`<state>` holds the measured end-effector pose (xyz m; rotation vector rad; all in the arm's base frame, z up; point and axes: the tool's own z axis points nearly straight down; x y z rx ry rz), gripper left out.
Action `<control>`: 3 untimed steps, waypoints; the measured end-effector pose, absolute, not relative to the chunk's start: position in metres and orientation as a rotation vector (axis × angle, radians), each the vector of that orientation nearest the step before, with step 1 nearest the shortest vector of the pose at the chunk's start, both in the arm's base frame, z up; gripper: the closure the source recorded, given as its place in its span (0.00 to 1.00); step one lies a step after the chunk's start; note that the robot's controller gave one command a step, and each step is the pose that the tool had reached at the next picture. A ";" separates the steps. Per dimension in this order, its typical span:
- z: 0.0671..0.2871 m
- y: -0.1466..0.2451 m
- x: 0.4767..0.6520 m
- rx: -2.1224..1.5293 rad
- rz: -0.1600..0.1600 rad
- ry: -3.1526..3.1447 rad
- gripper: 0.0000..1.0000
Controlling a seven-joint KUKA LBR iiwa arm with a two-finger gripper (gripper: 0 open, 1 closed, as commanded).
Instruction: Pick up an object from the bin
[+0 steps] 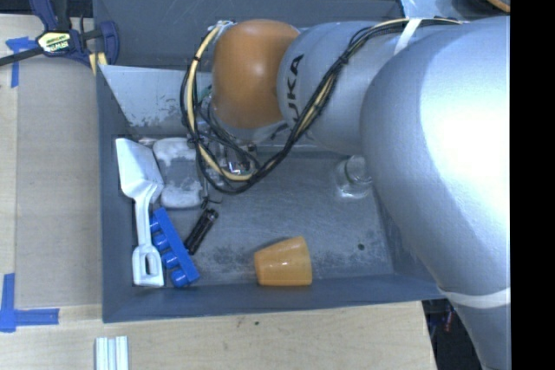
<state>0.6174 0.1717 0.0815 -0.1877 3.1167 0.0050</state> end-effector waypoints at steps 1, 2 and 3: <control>0.138 0.162 0.602 -0.279 0.005 3.104 0.00; 0.109 0.167 0.617 -0.168 0.008 3.113 0.00; 0.077 0.216 0.617 -0.359 0.001 3.084 0.00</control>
Offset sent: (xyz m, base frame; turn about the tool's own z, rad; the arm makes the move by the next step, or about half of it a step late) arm -0.0020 -0.0040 0.0275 0.0122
